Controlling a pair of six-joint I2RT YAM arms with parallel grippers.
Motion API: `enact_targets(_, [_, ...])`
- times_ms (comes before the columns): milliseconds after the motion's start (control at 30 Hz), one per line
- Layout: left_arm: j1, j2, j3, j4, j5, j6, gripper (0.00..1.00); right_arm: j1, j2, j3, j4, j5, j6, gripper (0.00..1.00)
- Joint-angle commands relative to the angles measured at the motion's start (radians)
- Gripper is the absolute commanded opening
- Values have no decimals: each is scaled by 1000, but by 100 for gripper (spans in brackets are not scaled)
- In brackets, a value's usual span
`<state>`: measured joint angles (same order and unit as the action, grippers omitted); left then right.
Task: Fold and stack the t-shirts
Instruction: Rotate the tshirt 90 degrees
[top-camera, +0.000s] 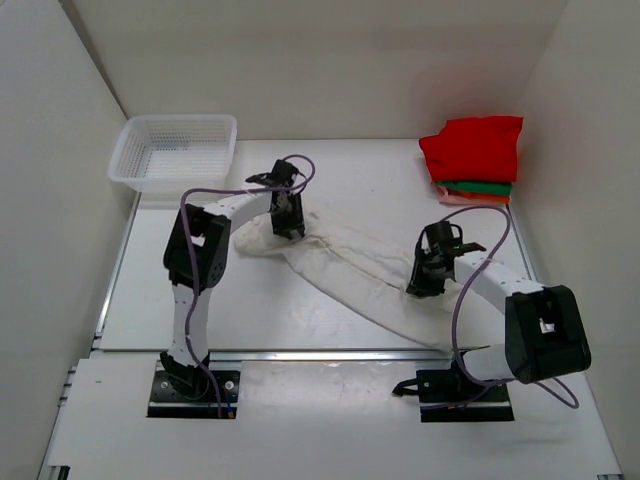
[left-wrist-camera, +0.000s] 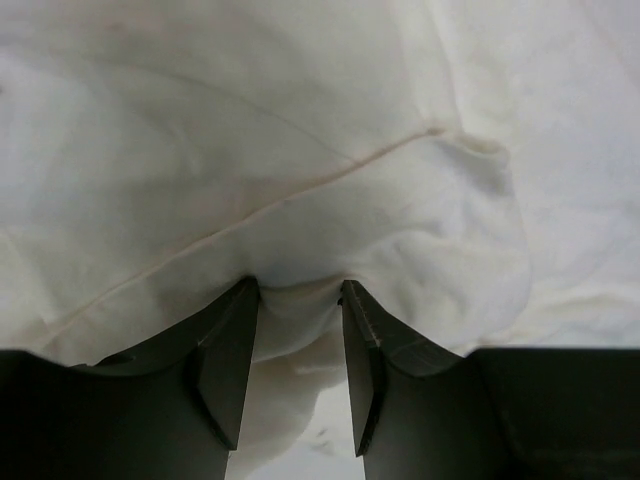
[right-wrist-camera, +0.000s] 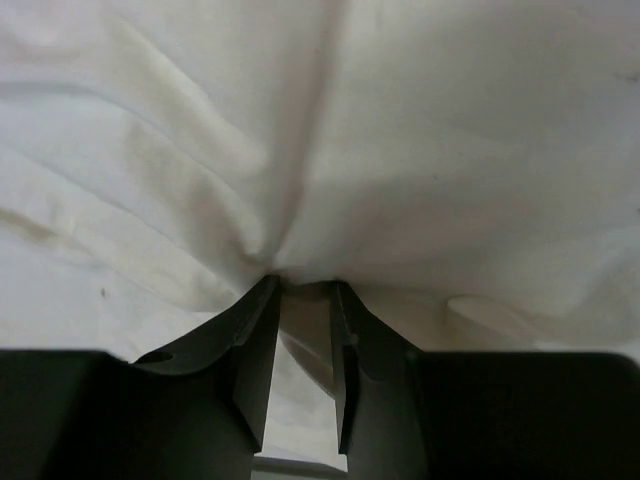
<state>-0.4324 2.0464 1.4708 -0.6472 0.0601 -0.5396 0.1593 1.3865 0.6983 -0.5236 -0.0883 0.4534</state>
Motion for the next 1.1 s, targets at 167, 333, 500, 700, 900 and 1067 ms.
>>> enact_targets(167, [38, 533, 888, -355, 6, 107, 49, 414, -84, -131, 190, -89, 304, 27])
enact_targets(333, [57, 790, 1225, -433, 86, 72, 49, 566, -5, -131, 446, -48, 349, 41])
enact_targets(500, [83, 669, 1010, -250, 86, 61, 49, 628, 208, 27, 560, -99, 283, 41])
enact_targets(700, [171, 713, 1134, -197, 151, -11, 48, 713, 352, 234, 487, -55, 206, 41])
enact_targets(900, [237, 725, 1114, -105, 167, -57, 48, 831, 246, 152, 476, 87, 235, 46])
enact_targets(1067, [233, 755, 1112, -14, 202, -92, 47, 910, 134, 100, 551, 229, 145, 48])
